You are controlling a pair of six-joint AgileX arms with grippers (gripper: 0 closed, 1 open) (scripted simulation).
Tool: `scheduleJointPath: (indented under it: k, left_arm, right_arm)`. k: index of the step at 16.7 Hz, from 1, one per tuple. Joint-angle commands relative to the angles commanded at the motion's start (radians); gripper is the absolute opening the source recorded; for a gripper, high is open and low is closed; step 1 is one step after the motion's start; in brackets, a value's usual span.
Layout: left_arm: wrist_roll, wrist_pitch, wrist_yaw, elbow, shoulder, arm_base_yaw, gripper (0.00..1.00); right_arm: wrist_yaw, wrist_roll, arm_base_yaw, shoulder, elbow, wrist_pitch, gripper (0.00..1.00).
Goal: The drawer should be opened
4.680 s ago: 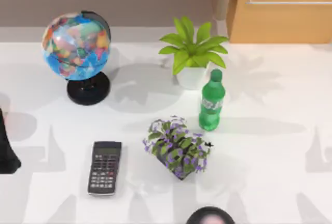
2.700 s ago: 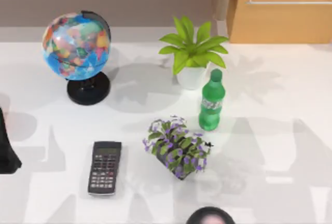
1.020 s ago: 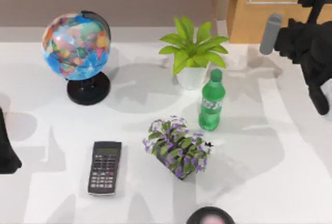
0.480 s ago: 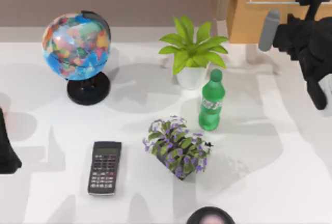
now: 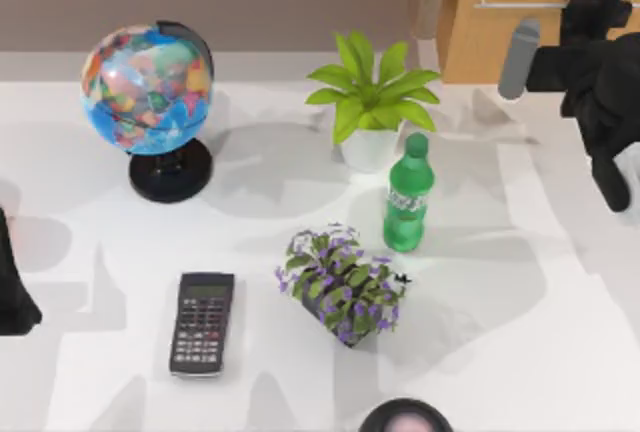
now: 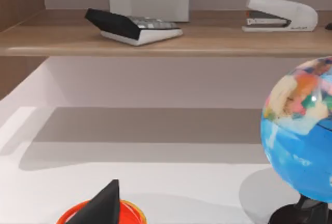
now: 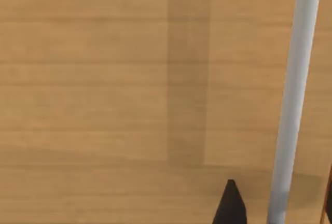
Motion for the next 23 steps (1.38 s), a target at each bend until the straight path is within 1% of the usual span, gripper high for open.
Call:
scheduleJointPath:
  k: [2, 3, 13, 19, 23]
  left_arm:
    - [0.000, 0.000, 0.000, 0.000, 0.000, 0.000, 1.00]
    - [0.000, 0.000, 0.000, 0.000, 0.000, 0.000, 1.00]
    - [0.000, 0.000, 0.000, 0.000, 0.000, 0.000, 1.00]
    - [0.000, 0.000, 0.000, 0.000, 0.000, 0.000, 1.00]
    - [0.000, 0.000, 0.000, 0.000, 0.000, 0.000, 1.00]
  right_arm:
    - [0.000, 0.000, 0.000, 0.000, 0.000, 0.000, 0.02]
    - [0.000, 0.000, 0.000, 0.000, 0.000, 0.000, 0.00]
    - [0.003, 0.002, 0.005, -0.011, -0.018, 0.009, 0.00]
    - [0.028, 0.005, 0.031, -0.102, -0.241, 0.125, 0.00]
    - [0.035, 0.005, 0.039, -0.123, -0.288, 0.158, 0.00]
